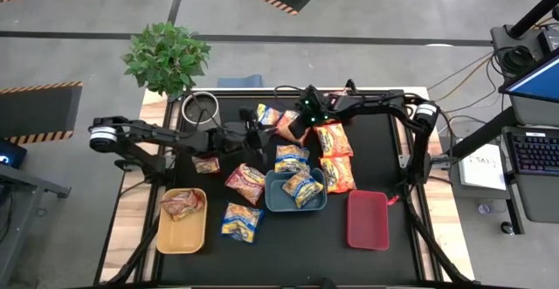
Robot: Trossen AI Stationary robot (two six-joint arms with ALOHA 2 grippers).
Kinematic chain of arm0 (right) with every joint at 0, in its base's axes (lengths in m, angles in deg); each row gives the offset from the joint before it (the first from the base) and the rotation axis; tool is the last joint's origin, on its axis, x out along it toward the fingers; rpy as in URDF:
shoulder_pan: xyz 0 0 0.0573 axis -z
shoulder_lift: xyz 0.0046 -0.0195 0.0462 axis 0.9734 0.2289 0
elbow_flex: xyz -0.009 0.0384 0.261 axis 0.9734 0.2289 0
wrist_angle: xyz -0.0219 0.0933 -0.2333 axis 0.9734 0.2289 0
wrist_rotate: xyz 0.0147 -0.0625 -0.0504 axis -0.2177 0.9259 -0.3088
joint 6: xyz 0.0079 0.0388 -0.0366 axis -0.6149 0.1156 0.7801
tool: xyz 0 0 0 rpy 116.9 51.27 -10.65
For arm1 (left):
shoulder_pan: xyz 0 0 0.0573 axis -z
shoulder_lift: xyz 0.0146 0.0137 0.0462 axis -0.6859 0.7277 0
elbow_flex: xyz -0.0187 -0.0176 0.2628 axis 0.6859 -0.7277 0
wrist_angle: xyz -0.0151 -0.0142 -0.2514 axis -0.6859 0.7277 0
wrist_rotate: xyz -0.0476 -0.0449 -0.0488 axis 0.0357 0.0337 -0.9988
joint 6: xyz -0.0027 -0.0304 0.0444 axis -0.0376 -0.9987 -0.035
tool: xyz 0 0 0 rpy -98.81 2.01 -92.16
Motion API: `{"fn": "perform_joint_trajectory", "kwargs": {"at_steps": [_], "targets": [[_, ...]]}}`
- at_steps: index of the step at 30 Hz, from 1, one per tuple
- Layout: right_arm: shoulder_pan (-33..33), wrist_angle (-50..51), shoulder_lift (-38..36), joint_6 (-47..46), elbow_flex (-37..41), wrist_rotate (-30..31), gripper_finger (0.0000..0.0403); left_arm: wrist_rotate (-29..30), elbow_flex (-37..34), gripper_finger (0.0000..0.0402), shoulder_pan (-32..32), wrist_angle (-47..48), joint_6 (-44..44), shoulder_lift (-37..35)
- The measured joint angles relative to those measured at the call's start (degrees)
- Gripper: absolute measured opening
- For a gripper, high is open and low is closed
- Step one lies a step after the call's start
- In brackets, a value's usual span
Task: Sort Maruchan noodles
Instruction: Put the top left orange noodle pack into the red bin
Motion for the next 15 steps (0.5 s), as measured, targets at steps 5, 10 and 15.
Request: {"fn": "perform_joint_trajectory", "kwargs": {"at_steps": [5,10,15], "targets": [[-0.3,2.0,-1.8,0.4,-0.4,-0.5,0.0009,-7.8,-0.5,0.0034,-2.5,2.0,-2.3,0.1],[0.1,5.7,-6.0,1.9,-0.4,-0.2,0.0009,-11.7,-0.6,0.0033,-3.5,2.2,-4.2,1.7],[0.3,10.2,-9.4,3.0,0.3,1.2,0.0009,-11.8,0.3,0.0028,-4.4,2.5,-6.4,4.9]]}}
